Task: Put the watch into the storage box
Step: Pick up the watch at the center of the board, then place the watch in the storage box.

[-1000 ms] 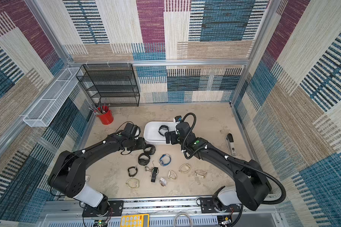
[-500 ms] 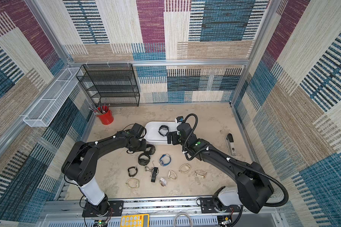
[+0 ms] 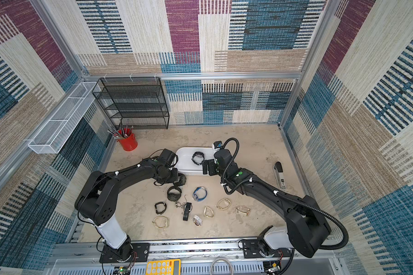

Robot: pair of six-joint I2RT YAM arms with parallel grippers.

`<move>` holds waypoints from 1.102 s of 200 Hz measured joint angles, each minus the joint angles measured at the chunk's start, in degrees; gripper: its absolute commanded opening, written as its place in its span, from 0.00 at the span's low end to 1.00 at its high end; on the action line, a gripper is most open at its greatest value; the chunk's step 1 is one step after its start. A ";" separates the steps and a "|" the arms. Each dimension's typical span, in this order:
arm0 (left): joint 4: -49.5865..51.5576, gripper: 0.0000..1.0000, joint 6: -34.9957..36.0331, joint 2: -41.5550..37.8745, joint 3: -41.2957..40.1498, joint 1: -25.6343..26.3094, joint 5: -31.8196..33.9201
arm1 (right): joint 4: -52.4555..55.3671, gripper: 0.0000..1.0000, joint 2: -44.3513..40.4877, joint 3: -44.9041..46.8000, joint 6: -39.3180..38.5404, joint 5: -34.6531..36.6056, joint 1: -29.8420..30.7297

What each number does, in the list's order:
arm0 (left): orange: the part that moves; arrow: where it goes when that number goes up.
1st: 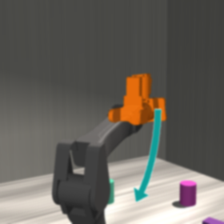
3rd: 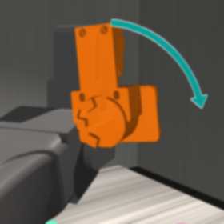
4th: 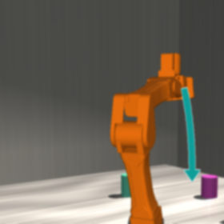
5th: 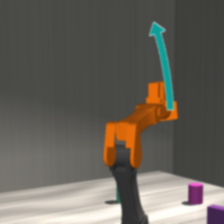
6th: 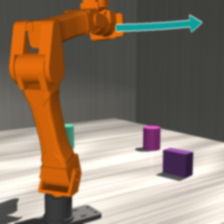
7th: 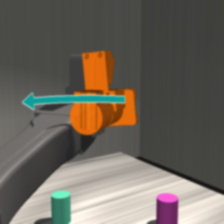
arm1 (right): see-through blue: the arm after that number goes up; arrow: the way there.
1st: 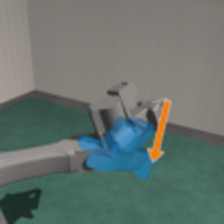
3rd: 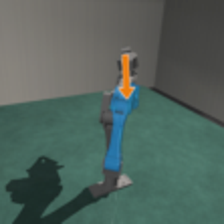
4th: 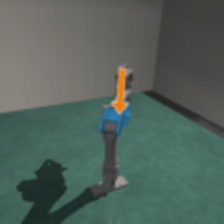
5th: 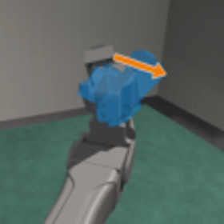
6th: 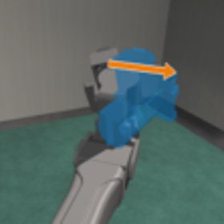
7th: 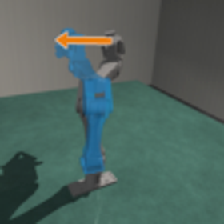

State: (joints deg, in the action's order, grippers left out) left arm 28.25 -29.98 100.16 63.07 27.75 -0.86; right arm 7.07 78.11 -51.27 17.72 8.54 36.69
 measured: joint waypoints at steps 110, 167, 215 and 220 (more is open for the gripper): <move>3.41 0.00 1.86 -20.02 -3.72 0.04 -1.07 | -1.51 1.00 0.61 0.87 0.28 -2.62 0.00; 5.44 0.00 5.20 -15.17 3.41 0.07 -0.59 | -2.34 1.00 0.22 1.57 0.72 -3.56 0.00; 6.71 0.00 7.65 -6.38 12.31 0.04 2.51 | -2.71 1.00 -1.77 3.15 0.72 -3.39 0.00; 6.75 0.00 7.78 -5.40 13.20 0.07 2.95 | -2.73 1.00 -2.03 3.30 0.74 -3.37 0.00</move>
State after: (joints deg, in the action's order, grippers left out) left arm 35.00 -22.20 94.76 76.27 27.81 2.09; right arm 4.34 76.07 -47.97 18.46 5.17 36.69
